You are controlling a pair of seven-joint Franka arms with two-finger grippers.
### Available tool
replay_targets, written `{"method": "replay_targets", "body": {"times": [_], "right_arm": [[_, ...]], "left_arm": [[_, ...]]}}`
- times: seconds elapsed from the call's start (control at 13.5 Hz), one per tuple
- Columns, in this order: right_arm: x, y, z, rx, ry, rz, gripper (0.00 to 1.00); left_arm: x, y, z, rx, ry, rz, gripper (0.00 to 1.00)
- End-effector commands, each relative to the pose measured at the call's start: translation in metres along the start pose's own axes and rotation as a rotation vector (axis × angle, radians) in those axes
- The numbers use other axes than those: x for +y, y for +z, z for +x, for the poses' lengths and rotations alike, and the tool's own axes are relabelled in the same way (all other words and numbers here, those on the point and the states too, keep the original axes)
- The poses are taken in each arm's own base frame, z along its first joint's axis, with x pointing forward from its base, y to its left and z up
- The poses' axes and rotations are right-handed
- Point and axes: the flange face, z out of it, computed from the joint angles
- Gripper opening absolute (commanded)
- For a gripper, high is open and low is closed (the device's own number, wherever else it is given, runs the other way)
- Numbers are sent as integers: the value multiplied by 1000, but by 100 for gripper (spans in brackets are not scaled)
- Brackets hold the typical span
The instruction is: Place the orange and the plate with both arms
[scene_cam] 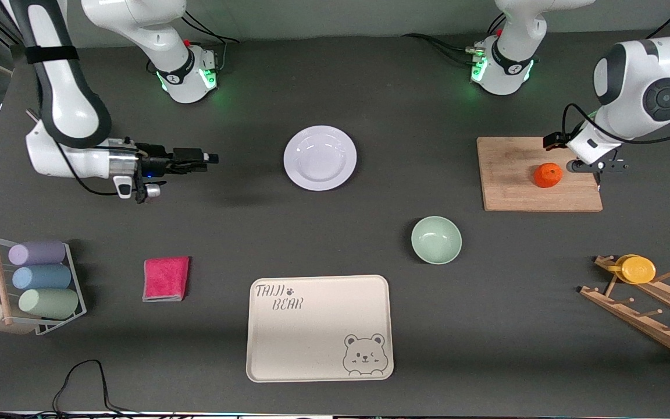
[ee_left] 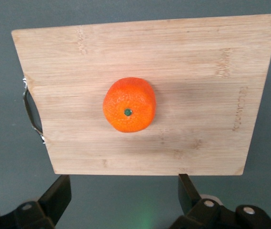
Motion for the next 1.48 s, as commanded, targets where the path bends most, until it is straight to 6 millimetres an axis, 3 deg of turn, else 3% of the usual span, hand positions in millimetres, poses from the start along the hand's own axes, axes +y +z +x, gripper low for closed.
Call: {"method": "replay_targets", "body": {"times": [0.0, 0.22, 0.37, 0.59, 1.04, 1.26, 1.34, 1.41], "right_arm": [[32, 46, -8, 31, -44, 74, 100], [77, 86, -9, 49, -72, 105, 100], [73, 114, -15, 38, -78, 115, 100], [71, 130, -17, 35, -82, 78, 100], [63, 128, -17, 34, -80, 88, 100], [40, 116, -14, 53, -131, 106, 100], [39, 115, -15, 50, -136, 101, 100], [39, 114, -15, 49, -143, 99, 100]], "left_arm": [[-6, 12, 5, 16, 2, 4, 100], [-2, 34, 8, 81, -5, 1, 100], [1, 49, 9, 120, -10, -2, 100], [-3, 68, 8, 190, -29, -8, 100], [-2, 85, 10, 246, -38, -12, 99], [-1, 90, 11, 240, -67, -17, 97], [-1, 91, 11, 237, -64, -16, 86], [-1, 91, 11, 235, -64, -17, 54]]}}
